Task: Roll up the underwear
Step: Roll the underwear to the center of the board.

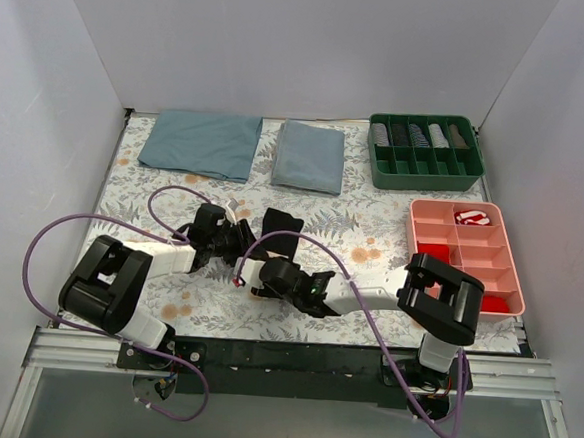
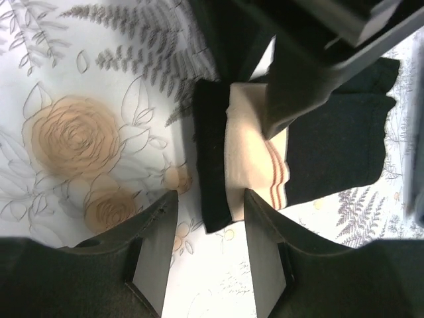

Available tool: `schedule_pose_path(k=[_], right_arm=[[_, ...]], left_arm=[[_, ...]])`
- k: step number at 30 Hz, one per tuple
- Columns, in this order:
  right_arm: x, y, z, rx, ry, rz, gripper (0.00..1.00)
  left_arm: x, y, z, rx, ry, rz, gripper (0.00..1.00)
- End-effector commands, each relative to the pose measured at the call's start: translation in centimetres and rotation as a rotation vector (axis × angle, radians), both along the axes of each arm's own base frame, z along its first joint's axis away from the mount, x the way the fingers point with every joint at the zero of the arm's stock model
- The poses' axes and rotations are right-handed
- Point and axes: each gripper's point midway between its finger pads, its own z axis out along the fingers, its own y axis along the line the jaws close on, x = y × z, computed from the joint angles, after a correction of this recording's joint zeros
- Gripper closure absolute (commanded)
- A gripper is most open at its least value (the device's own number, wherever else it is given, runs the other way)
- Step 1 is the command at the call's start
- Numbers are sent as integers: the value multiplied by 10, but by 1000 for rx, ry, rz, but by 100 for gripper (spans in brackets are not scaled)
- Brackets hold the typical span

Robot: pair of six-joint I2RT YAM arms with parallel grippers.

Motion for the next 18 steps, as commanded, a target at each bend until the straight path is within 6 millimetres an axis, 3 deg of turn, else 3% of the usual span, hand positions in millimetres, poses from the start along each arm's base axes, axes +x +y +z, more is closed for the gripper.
schedule_pose_path(k=[1, 5, 12, 18], right_arm=[[4, 3, -12, -30, -43, 25, 48], [12, -2, -26, -68, -67, 9, 50], [14, -7, -33, -71, -40, 7, 69], [-3, 6, -30, -28, 78, 67, 88]], left_arm=[[-36, 30, -51, 183, 161, 11, 59], [-37, 30, -51, 180, 160, 7, 59], [-36, 33, -51, 180, 163, 15, 59], [-32, 35, -47, 174, 146, 32, 58]])
